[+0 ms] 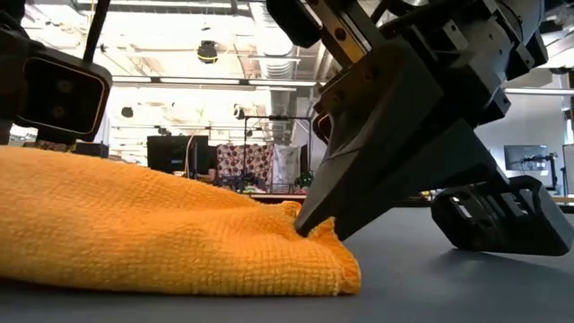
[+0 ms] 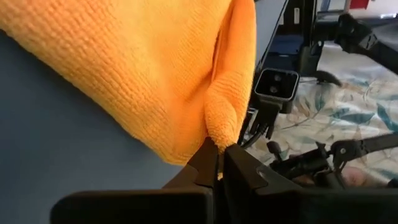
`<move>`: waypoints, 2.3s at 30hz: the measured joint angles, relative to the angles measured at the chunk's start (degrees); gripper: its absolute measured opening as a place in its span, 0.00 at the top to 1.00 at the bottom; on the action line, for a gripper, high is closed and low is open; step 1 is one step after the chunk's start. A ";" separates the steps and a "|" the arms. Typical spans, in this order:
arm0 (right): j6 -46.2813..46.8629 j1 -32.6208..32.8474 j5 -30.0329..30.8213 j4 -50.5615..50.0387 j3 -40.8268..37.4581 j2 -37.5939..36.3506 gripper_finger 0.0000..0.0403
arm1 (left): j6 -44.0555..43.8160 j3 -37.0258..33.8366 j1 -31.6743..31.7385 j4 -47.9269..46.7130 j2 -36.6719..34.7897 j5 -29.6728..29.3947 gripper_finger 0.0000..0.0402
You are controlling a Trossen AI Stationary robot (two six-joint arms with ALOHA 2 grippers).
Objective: Roll towel
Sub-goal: Roll the yellow towel
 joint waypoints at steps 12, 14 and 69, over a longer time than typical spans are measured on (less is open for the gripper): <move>-1.66 -0.28 0.64 -1.07 0.00 0.00 0.96 | 14.70 -0.54 0.63 -7.94 -5.65 -4.16 0.89; -1.69 -0.28 0.64 -1.05 0.00 0.00 0.96 | 15.75 -0.61 0.52 -13.57 -8.01 -6.48 0.90; -3.85 -2.15 -1.05 2.18 -0.34 -0.05 0.86 | 93.10 16.81 -3.46 -27.85 1.56 -11.16 0.64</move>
